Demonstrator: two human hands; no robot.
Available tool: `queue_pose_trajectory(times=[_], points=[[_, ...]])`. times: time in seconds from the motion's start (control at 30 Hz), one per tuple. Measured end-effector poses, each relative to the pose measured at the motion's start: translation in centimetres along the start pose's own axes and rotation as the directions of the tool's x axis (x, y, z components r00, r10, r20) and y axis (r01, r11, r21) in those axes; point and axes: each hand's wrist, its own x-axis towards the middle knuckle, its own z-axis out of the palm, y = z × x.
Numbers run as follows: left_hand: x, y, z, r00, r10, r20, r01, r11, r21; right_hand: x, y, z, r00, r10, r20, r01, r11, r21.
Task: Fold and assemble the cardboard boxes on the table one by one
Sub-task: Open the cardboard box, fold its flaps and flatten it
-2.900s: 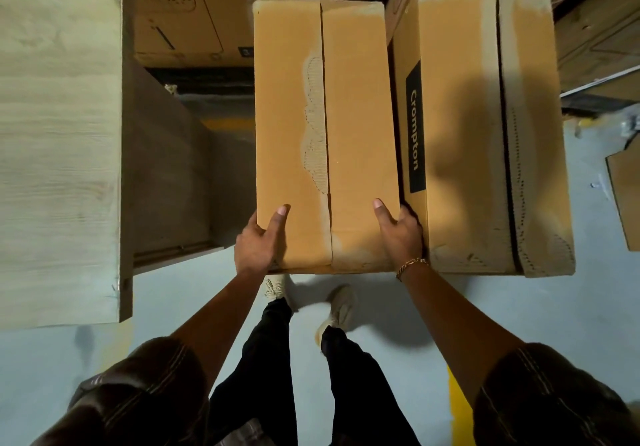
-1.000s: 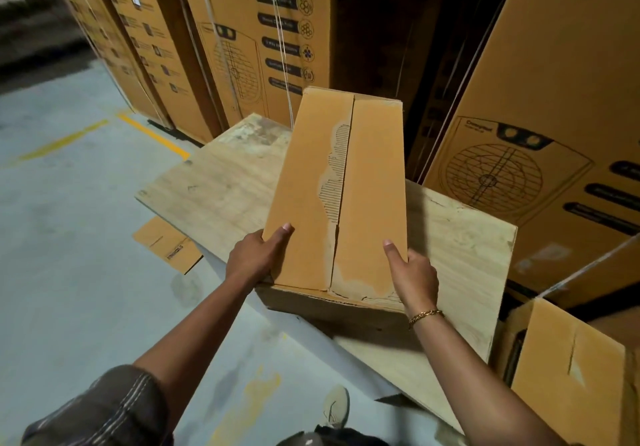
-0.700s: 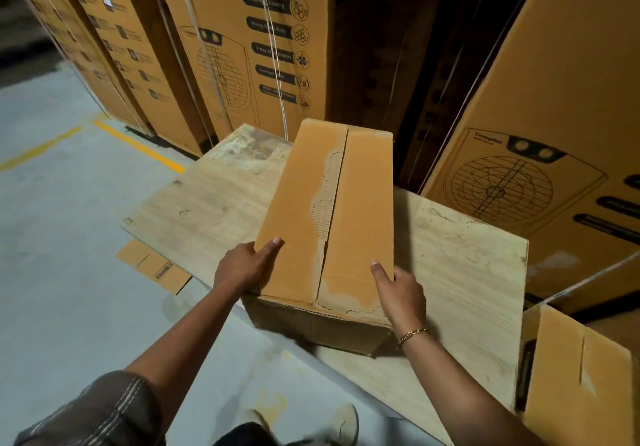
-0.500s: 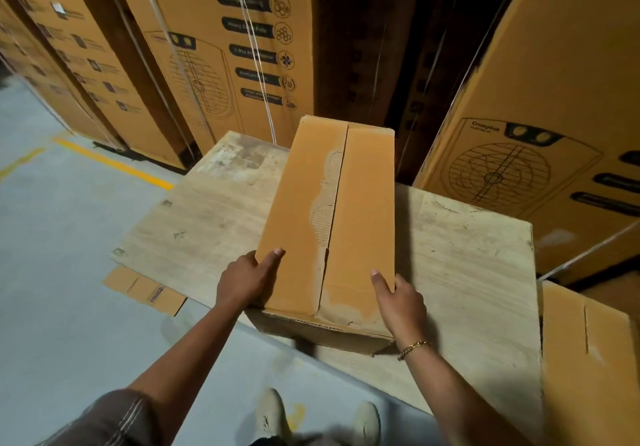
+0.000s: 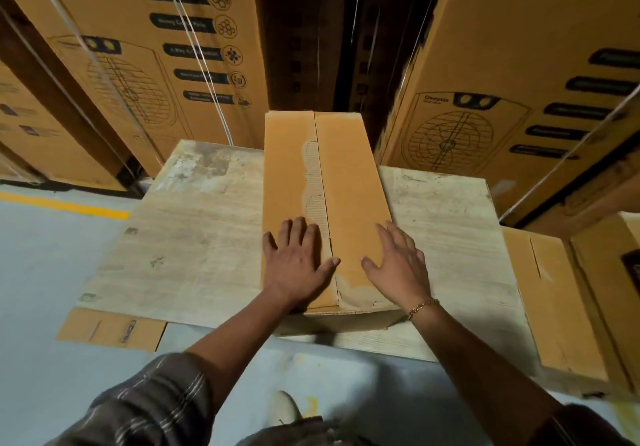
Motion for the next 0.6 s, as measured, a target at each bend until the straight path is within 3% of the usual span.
queue_pose_trajectory(times=[0.13, 0.3, 0.47, 0.6], points=[[0.9, 1.8, 0.2, 0.994, -0.103, 0.022, 0.103, 0.995, 0.012, -0.4, -0.3, 0.2, 0.997, -0.037, 0.07, 0.041, 0.997, -0.066], [1.0, 2.4, -1.4, 0.996, -0.084, 0.03, 0.084, 0.996, -0.004, -1.1, 0.1, 0.4, 0.983, -0.096, 0.157, 0.121, 0.98, -0.155], [0.0, 3.0, -5.0, 0.987, -0.084, -0.136, 0.047, 0.965, -0.256, -1.4, -0.4, 0.1, 0.969, -0.073, 0.234, 0.128, 0.965, -0.229], [-1.8, 1.6, -6.8, 0.971, -0.124, -0.206, 0.059, 0.953, -0.296, -1.6, -2.4, 1.1, 0.971, -0.03, 0.237, 0.099, 0.953, -0.285]])
